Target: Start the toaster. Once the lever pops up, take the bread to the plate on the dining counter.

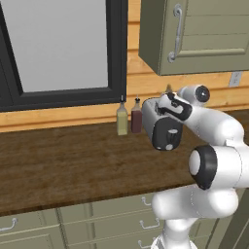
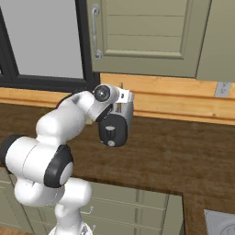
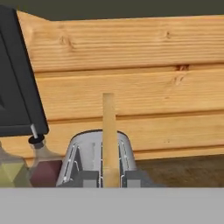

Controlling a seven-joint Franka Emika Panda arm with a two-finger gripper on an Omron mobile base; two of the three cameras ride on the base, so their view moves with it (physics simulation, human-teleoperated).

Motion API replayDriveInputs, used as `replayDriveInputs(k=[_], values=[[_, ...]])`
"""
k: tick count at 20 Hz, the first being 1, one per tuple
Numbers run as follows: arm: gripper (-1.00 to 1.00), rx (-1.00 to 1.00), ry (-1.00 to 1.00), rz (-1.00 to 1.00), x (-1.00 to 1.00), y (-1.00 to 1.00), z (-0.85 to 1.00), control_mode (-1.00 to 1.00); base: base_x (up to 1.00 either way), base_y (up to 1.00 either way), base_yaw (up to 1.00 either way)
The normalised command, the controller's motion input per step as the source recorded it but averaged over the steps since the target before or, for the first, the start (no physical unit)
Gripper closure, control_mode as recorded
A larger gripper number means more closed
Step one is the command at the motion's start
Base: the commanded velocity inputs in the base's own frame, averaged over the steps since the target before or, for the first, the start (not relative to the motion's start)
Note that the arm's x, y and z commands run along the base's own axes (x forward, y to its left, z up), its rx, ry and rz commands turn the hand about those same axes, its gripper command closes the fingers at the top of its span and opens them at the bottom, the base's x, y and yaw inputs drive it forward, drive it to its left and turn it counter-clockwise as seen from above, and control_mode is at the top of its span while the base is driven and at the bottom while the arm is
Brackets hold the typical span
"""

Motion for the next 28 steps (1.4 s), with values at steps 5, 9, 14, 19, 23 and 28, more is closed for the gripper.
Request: replayDriveInputs(k=[5,9,14,19,23,28], values=[[1.00,0.00,-0.09,0.00,-0.49,-0.02,0.59,-1.00,0.00,0.00,0.00],[1.00,0.00,0.00,-0.03,-0.55,0.00,0.49,-1.00,0.00,0.00,0.00],[1.00,0.04,0.03,-0.01,-0.94,-0.01,0.64,-1.00,0.00,0.00,0.00],[1.00,0.03,0.27,-0.05,-0.91,0.00,0.62,-1.00,0.00,0.00,0.00],[1.00,0.01,0.41,-0.05,-0.79,0.00,0.08,-1.00,0.00,0.00,0.00],[1.00,0.01,0.08,-0.01,-0.80,0.00,-0.04,-1.00,0.00,0.00,0.00]])
